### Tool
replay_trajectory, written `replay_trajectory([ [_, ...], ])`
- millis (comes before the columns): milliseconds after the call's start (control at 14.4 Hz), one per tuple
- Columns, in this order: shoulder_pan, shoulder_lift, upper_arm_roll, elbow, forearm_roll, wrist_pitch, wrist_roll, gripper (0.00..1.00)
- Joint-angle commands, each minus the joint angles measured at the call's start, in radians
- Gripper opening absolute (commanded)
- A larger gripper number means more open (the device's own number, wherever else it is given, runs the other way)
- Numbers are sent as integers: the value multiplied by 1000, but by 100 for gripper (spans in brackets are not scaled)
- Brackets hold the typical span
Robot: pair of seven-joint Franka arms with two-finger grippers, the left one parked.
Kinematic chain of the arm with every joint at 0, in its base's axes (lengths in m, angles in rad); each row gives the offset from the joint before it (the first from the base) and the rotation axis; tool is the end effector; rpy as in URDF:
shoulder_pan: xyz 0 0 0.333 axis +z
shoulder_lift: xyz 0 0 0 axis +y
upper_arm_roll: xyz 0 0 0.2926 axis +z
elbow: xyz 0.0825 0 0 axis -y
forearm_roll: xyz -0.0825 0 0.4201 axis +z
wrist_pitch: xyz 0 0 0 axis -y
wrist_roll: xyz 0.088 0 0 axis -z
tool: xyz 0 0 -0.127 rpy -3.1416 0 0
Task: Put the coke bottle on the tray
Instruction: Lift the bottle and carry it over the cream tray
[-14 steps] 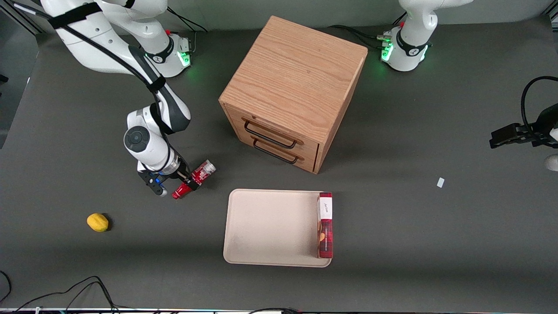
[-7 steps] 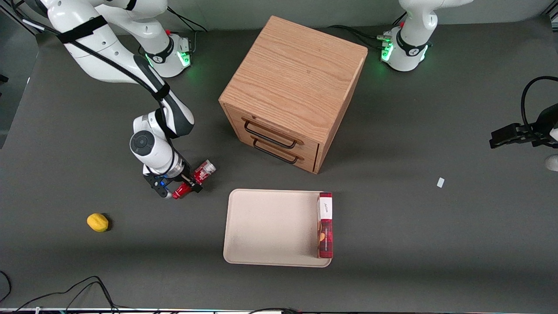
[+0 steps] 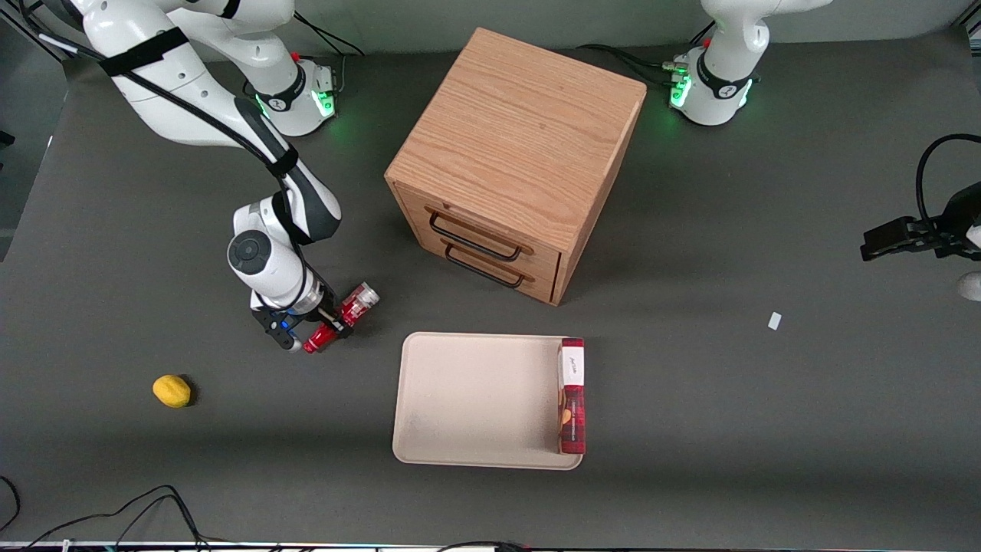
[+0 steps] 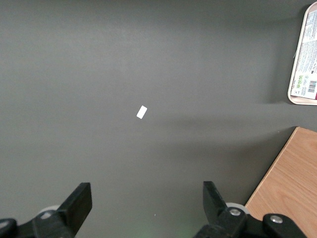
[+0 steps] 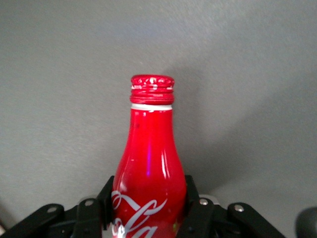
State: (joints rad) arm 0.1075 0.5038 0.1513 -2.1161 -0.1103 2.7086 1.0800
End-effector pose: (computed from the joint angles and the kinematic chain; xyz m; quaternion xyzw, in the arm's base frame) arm 0.5726 0.1600 0.1112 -0.9302 0.3636 -0.0316 0.0383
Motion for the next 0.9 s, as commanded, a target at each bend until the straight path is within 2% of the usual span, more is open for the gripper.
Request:
replay_trajectory([
  [0, -11, -76, 1, 54, -20, -102, -79, 8],
  [277, 1, -88, 11, 348, -14, -492, -130, 8],
  [415, 0, -70, 48, 523, -9, -674, -176, 8],
  [623, 5, -47, 72, 687, -9, -805, -306, 8],
  [831, 21, 39, 134, 881, -51, -860, -426, 8],
])
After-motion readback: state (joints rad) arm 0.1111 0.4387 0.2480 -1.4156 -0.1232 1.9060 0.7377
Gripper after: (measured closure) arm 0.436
